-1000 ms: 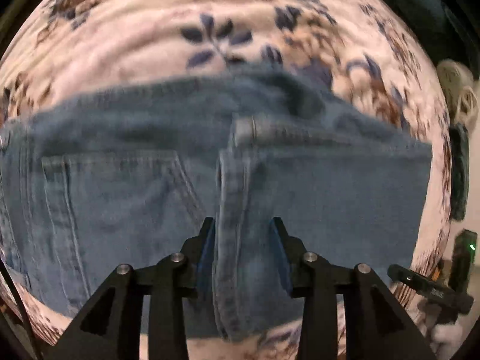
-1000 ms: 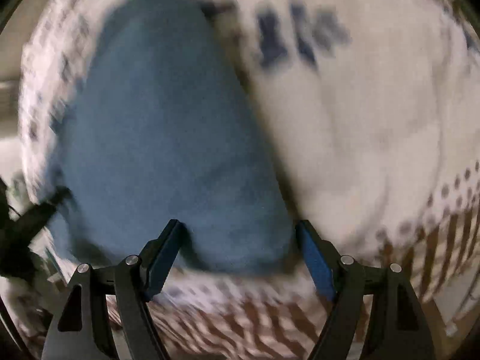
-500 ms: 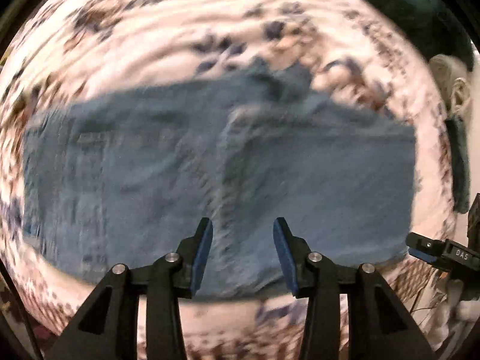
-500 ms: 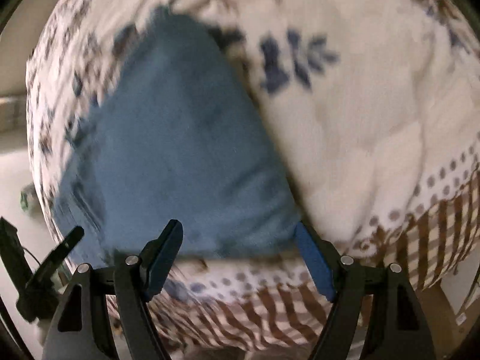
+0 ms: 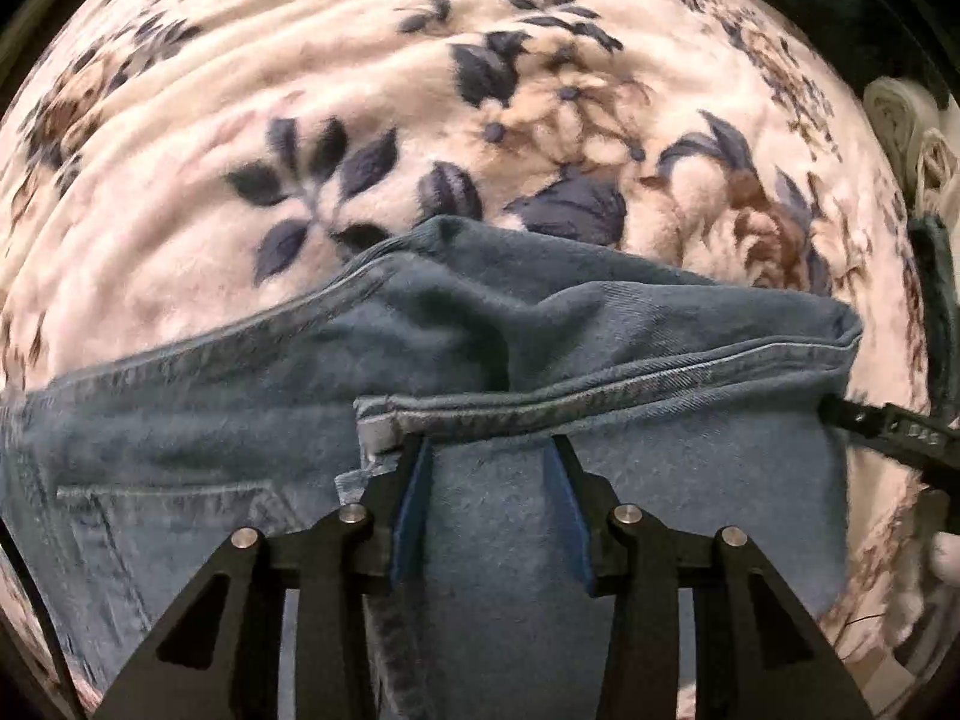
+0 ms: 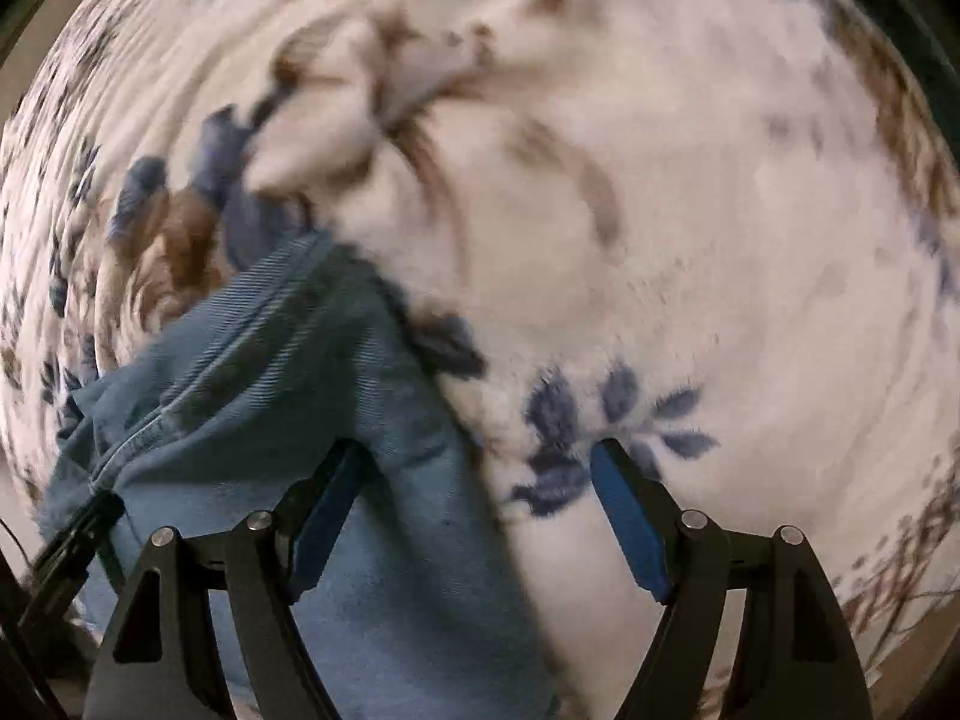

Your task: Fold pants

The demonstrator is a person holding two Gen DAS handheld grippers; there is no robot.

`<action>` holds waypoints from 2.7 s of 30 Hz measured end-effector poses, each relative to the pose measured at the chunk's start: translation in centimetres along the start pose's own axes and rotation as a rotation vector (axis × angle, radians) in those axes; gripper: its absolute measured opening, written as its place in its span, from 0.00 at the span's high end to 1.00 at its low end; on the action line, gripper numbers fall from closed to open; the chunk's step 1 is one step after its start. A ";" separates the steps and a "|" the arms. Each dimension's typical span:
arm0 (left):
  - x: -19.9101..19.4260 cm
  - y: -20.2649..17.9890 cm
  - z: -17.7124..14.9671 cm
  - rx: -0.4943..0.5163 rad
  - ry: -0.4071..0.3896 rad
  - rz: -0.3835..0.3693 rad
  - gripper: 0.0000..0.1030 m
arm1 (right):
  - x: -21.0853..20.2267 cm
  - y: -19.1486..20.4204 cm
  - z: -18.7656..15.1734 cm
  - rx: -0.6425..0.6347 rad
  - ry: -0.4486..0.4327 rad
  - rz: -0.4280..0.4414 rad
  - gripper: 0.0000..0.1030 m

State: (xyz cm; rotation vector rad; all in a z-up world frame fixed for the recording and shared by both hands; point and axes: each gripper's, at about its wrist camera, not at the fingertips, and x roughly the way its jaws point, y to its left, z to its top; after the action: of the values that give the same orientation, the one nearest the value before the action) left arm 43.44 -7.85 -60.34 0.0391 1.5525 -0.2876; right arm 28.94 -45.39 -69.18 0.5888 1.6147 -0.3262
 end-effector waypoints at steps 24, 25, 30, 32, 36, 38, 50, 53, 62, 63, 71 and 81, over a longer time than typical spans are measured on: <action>-8.1 9.3 -14.0 -0.233 -0.090 -0.074 0.62 | -3.8 2.9 -9.1 -0.039 0.094 0.041 0.21; -9.4 10.9 -14.6 -0.282 -0.126 -0.088 0.59 | -4.6 3.7 -9.3 -0.042 0.075 0.048 0.20; -12.7 22.6 -20.7 -0.707 -0.266 -0.135 0.43 | -7.0 9.2 -10.6 -0.085 -0.011 0.097 0.20; -11.8 25.4 -22.6 -0.828 -0.285 -0.135 0.43 | -6.9 11.3 -11.0 -0.131 -0.016 0.096 0.20; -7.8 29.8 -25.5 -1.106 -0.337 -0.269 0.43 | -5.4 14.0 -10.8 -0.179 0.008 0.103 0.20; -6.1 31.7 -25.8 -1.160 -0.369 -0.359 0.44 | -4.1 14.5 -11.4 -0.193 0.023 0.095 0.20; -3.8 33.7 -25.1 -1.161 -0.461 -0.425 0.54 | 1.3 17.1 -13.9 -0.185 0.087 0.076 0.20; -2.9 34.8 -26.0 -1.184 -0.468 -0.505 0.52 | 1.5 16.5 -14.2 -0.157 0.100 0.094 0.20; -11.2 28.8 -21.6 -0.875 -0.576 -0.218 0.76 | 1.1 14.8 -14.1 -0.163 0.086 0.108 0.20; -13.0 26.9 -20.9 -0.800 -0.611 -0.195 0.76 | 0.8 14.3 -14.0 -0.164 0.081 0.113 0.20; -15.7 6.9 -15.7 -0.258 -0.574 -0.192 0.77 | -2.2 8.3 -12.2 -0.086 0.059 0.162 0.20; -3.8 -1.7 -13.6 -0.009 -0.254 -0.149 0.75 | -5.8 3.2 -7.5 -0.081 0.031 0.280 0.20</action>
State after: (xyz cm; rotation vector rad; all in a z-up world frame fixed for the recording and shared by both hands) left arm 29.82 -6.11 -56.69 -0.1168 1.3057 -0.3881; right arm 24.71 -39.85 -62.05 0.7496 1.5430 -0.0445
